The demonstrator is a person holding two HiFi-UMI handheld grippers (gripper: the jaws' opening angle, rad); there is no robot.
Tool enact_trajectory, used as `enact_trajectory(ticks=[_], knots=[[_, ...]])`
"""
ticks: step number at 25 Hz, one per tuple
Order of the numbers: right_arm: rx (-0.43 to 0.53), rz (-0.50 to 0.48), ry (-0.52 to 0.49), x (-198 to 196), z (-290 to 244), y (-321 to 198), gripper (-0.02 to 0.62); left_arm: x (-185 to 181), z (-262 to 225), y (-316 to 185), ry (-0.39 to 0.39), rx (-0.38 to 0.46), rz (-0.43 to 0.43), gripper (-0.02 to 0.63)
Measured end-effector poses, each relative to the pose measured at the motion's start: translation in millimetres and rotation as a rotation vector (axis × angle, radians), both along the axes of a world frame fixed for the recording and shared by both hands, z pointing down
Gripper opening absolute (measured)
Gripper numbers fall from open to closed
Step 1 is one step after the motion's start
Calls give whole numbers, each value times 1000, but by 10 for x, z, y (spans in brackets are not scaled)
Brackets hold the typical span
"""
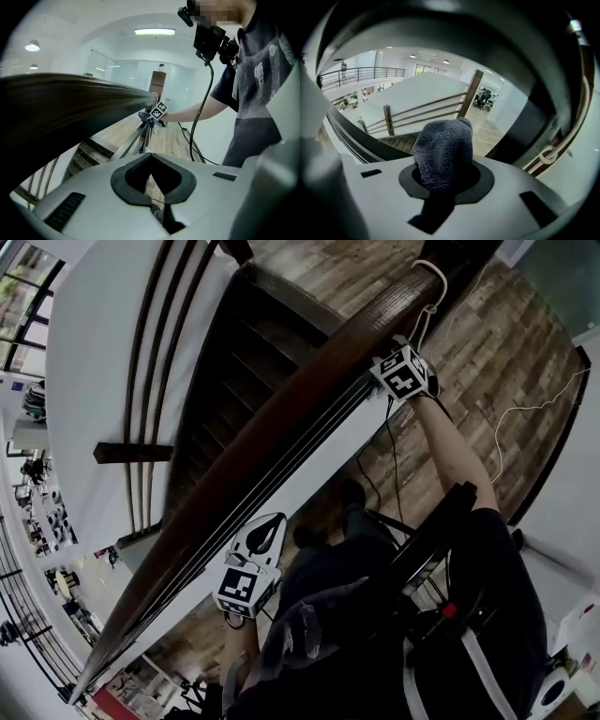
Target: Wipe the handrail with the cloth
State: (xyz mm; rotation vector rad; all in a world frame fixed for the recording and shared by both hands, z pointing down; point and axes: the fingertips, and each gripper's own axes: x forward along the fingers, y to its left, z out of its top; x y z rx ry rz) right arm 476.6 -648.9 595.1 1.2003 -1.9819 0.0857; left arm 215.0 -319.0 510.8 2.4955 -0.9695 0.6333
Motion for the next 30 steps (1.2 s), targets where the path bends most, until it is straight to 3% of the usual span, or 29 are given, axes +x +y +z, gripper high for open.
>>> enact_trajectory(ticks=[5,8,14,17,24,30], knots=[[-29,16,38,-256,-221,1023,67,-213,22,500,49,16,60,6],[-79,-20,-21,-738,-298,1843,67,-459,-78,800,79,56,104,6],[-79,-256,-255,-2285,-1017,3277,67,-1045,-146,1179,163,77,119,6],[-68,-372,-330,-2733,-1348,3646,67,-1120,-294,1216,186,129,101,6],[-25,-585,-531,-3079,-1986,4024,67,-1115,-681,1368,214,213,16,6],[13,-725,-638,-2849,-2283,4403,67,-879,-858,1583,171,241,-87,6]])
